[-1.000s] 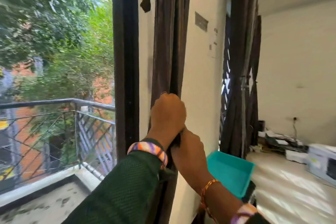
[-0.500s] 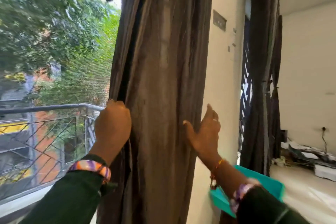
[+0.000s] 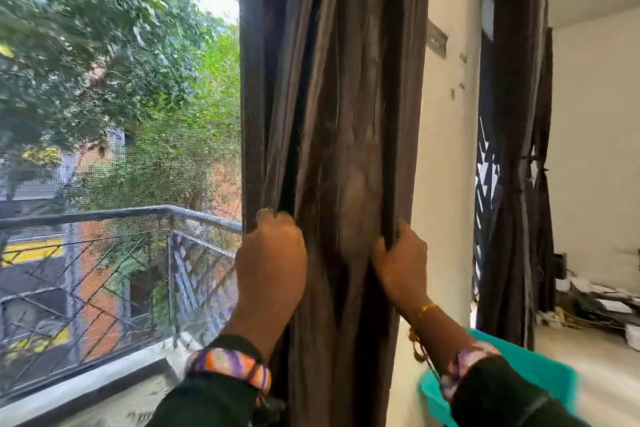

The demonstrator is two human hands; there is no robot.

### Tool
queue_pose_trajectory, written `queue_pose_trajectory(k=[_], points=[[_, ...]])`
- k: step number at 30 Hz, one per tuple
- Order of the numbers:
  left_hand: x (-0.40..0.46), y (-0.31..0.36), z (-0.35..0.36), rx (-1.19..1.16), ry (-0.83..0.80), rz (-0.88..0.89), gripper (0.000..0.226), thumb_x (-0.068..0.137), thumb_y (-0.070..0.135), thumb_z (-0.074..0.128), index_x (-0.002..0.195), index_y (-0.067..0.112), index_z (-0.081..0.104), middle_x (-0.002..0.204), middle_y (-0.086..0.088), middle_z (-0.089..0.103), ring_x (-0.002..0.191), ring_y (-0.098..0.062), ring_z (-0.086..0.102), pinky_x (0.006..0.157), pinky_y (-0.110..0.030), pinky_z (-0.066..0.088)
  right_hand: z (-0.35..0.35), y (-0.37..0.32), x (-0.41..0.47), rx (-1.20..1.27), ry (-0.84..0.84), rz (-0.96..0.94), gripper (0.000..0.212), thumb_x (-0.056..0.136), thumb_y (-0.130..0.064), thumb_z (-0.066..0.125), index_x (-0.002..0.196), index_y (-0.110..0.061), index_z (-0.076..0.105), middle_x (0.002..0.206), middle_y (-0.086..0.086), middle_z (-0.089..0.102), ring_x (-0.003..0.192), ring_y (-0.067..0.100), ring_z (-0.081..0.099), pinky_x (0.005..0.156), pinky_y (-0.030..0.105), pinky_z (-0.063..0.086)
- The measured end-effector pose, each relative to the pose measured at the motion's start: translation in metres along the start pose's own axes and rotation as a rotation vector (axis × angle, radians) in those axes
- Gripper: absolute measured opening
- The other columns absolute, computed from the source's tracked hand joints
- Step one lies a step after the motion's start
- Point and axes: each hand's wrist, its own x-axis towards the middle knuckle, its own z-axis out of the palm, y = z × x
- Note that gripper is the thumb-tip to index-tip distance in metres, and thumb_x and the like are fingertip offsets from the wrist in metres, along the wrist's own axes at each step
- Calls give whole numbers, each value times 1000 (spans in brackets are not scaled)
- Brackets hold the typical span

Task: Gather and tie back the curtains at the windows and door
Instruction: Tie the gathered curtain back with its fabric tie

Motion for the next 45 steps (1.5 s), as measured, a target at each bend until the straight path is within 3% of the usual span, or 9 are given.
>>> queue_pose_trajectory(k=[9,16,23,25,30,33,35,38,45], points=[[-7,46,22,-244,7,62,26,96,20,34,107,7,53,107,-6,52,94,-28,60,69,-24,44,-14,7,-56,-52,-177,-224,78,80,1,54,149,-18,23,102,8,70,88,27,66,80,26,49],[-21,69,19,-494,26,72,44,93,47,26,83,13,53,79,1,45,51,2,29,45,-11,20,5,28,-93,-196,-396,-133,30,90,-19,58,119,-10,55,111,6,63,98,24,63,90,34,52],[-9,42,12,-284,26,-10,22,93,12,44,102,-4,56,101,-18,56,78,-24,57,59,-19,38,-22,28,-103,-210,-738,-308,87,86,-36,55,147,-40,-6,124,2,56,110,23,56,91,33,48],[-5,27,8,-238,49,-56,20,89,5,46,99,-10,55,105,-29,56,95,-43,56,72,-43,43,-34,25,-86,-70,-613,-309,79,86,-49,51,146,-41,0,141,-4,43,124,12,46,102,26,40],[-4,7,-4,-181,88,-83,16,86,-1,47,94,-12,55,99,-32,56,89,-47,58,70,-47,45,-50,14,-6,-121,138,-184,87,77,-52,64,146,-16,25,145,14,35,133,31,32,109,40,27],[-8,13,-3,-162,72,-46,16,87,-2,44,96,-9,55,102,-30,56,90,-45,58,73,-48,46,-57,10,34,55,-59,112,106,71,-42,77,148,-13,10,152,12,24,138,31,27,110,43,27],[-11,22,0,-145,51,-24,18,88,-1,41,98,-6,55,104,-26,56,92,-43,59,74,-45,46,-60,13,43,223,-199,179,83,75,-30,77,140,-9,30,137,12,46,124,32,47,98,36,42],[-15,39,5,-90,8,5,24,90,2,37,107,-1,52,111,-20,54,97,-37,58,78,-40,46,-58,11,33,97,-196,19,29,84,-9,62,111,-2,58,106,17,64,101,37,60,79,34,46],[-26,80,14,-173,12,79,27,94,8,33,113,-1,50,113,-19,54,100,-36,58,79,-38,47,-51,-7,-40,84,-237,-252,52,96,-21,45,145,-32,30,99,-1,68,88,15,65,73,13,45]])
